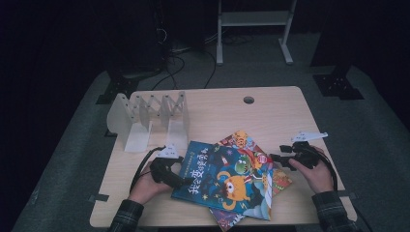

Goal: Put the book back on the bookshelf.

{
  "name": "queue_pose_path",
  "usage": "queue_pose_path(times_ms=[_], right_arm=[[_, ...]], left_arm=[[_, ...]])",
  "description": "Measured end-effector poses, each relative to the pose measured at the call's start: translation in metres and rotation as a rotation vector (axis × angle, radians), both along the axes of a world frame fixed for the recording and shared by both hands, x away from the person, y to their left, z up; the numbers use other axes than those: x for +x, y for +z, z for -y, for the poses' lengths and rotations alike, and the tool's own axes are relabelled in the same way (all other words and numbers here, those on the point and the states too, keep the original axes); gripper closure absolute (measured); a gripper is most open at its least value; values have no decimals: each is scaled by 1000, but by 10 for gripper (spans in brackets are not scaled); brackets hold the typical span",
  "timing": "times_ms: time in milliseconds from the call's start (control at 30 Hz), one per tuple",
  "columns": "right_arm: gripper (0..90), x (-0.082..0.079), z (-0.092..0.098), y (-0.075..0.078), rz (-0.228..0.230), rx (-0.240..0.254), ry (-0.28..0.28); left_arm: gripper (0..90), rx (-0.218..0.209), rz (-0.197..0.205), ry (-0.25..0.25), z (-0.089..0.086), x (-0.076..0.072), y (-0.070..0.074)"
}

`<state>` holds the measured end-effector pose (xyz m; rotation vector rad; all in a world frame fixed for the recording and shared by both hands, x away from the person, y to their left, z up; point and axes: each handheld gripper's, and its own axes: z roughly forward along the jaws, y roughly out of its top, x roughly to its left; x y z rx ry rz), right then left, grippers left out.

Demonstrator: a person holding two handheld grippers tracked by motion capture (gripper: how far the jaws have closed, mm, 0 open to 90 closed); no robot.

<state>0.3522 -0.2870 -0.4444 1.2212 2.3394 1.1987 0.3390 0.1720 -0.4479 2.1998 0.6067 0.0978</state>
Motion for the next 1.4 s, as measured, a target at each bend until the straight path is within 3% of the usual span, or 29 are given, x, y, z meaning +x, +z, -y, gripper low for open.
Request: queue_pose_path(times_ms=[267,600,800,1067,1400], right_arm=[[374,-7,-12,-9,-32,24,48],[392,-9,-23,-8,-15,15,75],[394,-5,-28,-9,-19,30,86],[393,-3,-43,-7,-7,2,116],[393,-10,-53,-6,-4,-1,141]], left_arm=[[19,18,14,9,-4,-6,2],[13,-1,21,50,-20,-13,5],[0,2,10,73,-27,-16,4],[0,-1,7,105,-37,-20,3],[0,-9,-17,123,-44,-28,-4]])
